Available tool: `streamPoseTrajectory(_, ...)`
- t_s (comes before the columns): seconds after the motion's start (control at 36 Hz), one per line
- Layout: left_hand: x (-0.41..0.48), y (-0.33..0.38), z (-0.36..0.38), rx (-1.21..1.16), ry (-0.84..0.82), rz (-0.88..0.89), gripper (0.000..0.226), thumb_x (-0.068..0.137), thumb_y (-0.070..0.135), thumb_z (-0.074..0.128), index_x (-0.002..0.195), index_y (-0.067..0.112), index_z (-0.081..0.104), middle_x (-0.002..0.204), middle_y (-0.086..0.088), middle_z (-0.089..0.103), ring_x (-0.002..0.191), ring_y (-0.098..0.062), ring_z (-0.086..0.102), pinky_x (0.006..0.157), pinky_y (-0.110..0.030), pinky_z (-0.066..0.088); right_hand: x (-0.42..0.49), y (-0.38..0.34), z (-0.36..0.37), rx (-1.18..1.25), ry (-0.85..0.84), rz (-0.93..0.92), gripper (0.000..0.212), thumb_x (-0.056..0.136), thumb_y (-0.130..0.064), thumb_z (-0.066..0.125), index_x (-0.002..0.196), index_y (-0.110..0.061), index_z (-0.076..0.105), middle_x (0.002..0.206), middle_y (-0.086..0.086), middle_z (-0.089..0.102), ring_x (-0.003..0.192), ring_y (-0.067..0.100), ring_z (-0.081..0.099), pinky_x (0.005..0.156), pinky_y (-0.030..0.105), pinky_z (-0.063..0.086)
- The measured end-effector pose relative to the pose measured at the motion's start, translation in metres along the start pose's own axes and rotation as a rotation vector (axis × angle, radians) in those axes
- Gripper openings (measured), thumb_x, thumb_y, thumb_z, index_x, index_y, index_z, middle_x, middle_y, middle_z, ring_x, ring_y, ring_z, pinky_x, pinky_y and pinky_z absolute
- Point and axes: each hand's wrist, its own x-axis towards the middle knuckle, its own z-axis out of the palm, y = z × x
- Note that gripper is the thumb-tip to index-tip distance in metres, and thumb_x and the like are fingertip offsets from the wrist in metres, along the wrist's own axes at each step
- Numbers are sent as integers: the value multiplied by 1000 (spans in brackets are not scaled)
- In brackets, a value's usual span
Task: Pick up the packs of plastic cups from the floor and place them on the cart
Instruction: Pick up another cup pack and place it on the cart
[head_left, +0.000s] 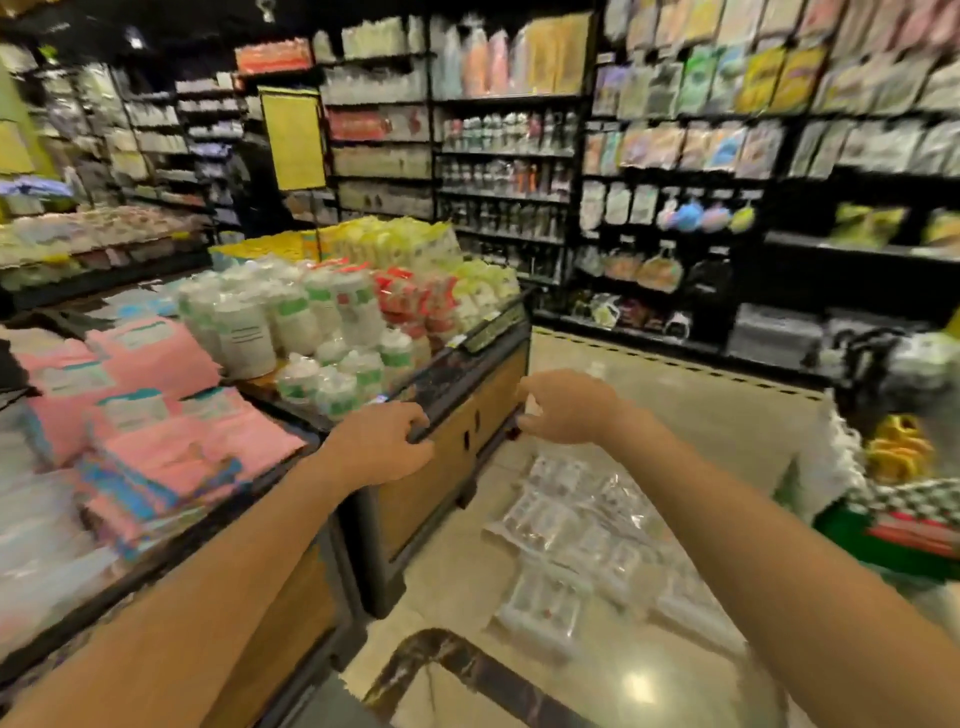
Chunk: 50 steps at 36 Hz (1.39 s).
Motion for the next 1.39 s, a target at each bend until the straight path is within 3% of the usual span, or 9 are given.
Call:
streamPoseTrajectory(0.14,34,74,22,20,-27,148,36,98,37,51,126,17,58,113,0,62,97,-21,61,84,-36,52,-48,74,4,63,-4,186,47,98,-42,53,139,-20,50,135,3,56,120,26,54,96,39,48)
streamPoseTrajectory(0.28,71,134,43,40,-39,187,40,96,41,53,131,21,56,126,2,60,109,-19,59,93,-36,50,-71,140,13,95,9,267,48,96,-42,55,139,-21,51,135,3,58,119,25,56,95,39,50)
streamPoseTrajectory(0.58,140,203,73,1,-57,163,38,98,41,51,128,19,58,114,-2,65,100,-21,63,90,-41,53,-56,243,47,117,9,315,46,96,-43,53,138,-24,49,132,3,59,113,27,59,89,46,54)
streamPoseTrajectory(0.81,205,190,92,-5,-112,122,44,97,43,50,134,20,53,117,-2,65,104,-20,62,90,-39,53,1,277,84,149,-26,335,47,97,-46,50,140,-26,47,127,3,62,109,28,61,82,41,51)
streamPoseTrajectory(0.94,274,166,114,-13,-158,138,45,93,42,54,134,22,53,119,-2,64,102,-20,63,89,-40,53,58,291,113,171,-62,347,48,97,-47,51,141,-26,47,128,4,62,113,30,60,85,43,50)
streamPoseTrajectory(1.06,342,140,131,-13,-178,166,41,92,39,55,129,22,55,105,-2,68,89,-21,64,82,-41,55,119,308,138,183,-97,387,50,96,-50,51,140,-28,47,130,5,61,116,31,58,88,44,51)
streamPoseTrajectory(1.17,420,109,157,-58,-195,193,47,93,38,56,136,20,52,89,4,62,80,-17,59,69,-33,51,183,325,168,212,-119,462,52,97,-49,50,143,-27,44,133,6,60,119,31,58,94,48,50)
streamPoseTrajectory(1.28,489,78,188,-112,-227,176,52,94,36,55,143,22,47,134,-5,58,116,-22,58,93,-35,49,239,338,211,276,-115,523,50,98,-43,51,143,-21,45,132,6,63,118,30,59,94,44,49)
streamPoseTrajectory(1.39,547,51,235,-192,-243,193,57,94,35,57,147,23,39,134,-6,55,99,-19,57,81,-32,46,279,350,271,378,-128,606,50,98,-43,51,142,-21,44,136,5,60,119,30,58,93,46,51)
